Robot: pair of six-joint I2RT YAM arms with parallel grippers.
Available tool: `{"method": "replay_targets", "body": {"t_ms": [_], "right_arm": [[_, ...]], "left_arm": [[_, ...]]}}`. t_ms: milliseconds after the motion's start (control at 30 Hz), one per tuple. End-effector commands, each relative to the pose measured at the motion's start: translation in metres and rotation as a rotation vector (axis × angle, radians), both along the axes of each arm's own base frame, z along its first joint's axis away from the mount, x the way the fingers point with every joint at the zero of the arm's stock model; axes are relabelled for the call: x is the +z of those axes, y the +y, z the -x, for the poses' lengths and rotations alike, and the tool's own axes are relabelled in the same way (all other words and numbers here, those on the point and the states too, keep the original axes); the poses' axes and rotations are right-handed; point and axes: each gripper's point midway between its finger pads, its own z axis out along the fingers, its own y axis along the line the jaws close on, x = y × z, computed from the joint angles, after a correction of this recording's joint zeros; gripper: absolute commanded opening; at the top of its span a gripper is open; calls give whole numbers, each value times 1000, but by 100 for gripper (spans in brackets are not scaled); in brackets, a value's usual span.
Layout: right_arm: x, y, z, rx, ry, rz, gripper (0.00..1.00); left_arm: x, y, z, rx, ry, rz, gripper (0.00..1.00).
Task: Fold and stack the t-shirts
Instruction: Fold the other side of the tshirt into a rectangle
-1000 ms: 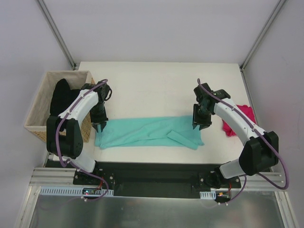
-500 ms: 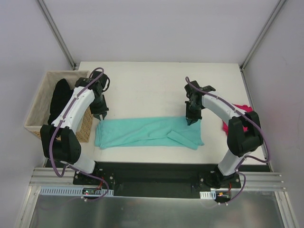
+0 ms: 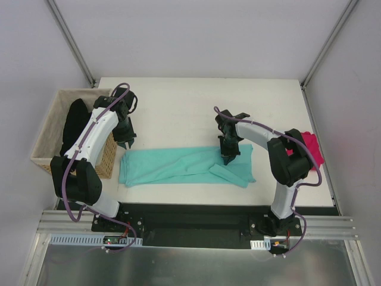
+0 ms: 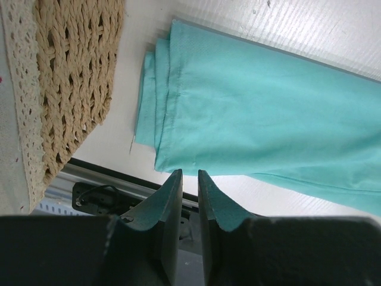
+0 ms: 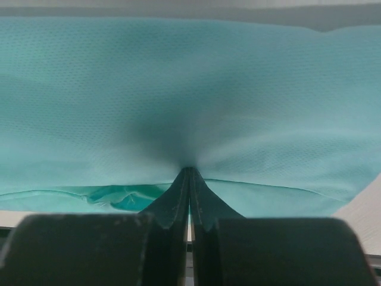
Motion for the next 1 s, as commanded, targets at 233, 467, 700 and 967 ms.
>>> {"method": "replay_targets", "body": {"t_ms": [233,467,700,967], "right_arm": [[20,26,5,63,-14,-45,2],[29,26,21,82,-4,-51,2],[35,27,34,100,12,-55,1],[36,30,50,143,43,-56,1]], "left_arm": [[3,-1,2,14,2,-9,16],[-2,-3,0,20,6,-1,16],[-9,-6,-2,16,11,0,16],[-9,-10,-11,0,0,-10,16]]}}
